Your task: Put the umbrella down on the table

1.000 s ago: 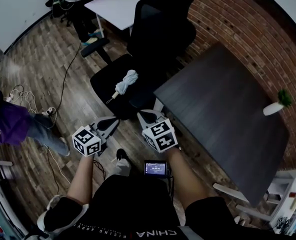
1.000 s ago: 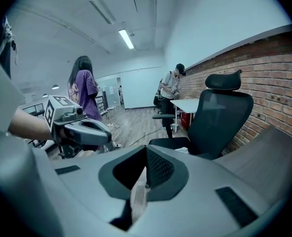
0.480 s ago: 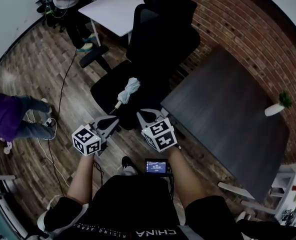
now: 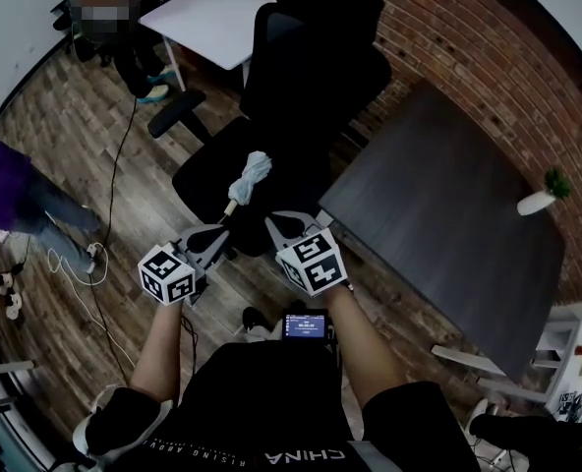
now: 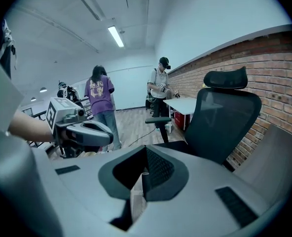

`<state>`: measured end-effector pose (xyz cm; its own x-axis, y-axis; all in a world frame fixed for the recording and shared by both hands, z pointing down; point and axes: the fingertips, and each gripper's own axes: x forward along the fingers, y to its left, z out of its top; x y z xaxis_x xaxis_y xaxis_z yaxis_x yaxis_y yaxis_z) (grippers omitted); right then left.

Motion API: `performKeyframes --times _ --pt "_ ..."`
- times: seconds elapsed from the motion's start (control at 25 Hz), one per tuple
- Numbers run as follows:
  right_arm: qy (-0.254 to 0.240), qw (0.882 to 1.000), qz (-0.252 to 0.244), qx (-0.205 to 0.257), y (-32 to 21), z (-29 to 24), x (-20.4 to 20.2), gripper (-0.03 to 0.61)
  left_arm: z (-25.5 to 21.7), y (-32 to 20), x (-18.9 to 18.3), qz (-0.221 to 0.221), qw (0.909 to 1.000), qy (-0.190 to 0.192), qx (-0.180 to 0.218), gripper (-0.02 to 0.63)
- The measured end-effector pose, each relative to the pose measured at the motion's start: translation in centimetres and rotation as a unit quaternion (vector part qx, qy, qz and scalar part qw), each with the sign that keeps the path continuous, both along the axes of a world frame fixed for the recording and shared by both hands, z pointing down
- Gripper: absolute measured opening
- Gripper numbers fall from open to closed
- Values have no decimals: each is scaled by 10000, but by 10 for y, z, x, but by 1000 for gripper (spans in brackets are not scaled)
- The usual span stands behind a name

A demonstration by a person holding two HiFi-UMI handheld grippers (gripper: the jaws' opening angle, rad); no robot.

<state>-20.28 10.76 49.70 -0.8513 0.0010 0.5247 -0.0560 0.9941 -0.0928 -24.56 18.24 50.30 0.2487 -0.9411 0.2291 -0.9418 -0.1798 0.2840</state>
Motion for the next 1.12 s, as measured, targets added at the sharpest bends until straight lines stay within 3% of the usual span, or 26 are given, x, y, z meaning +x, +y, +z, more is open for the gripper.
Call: performKeyframes --times 0.56,0.88,1.12 --pt "-25 9997 -223 -89 -26 2 -16 8 1 -27 -9 -185 9996 -131 -151 2" --pt "-108 9993 -160 -313 -43 4 -17 7 2 -47 -2 55 9994 -281 -207 2" --pt "-239 9985 -298 -380 -61 2 -23 7 -9 -75 -5 167 9984 -525 85 2"
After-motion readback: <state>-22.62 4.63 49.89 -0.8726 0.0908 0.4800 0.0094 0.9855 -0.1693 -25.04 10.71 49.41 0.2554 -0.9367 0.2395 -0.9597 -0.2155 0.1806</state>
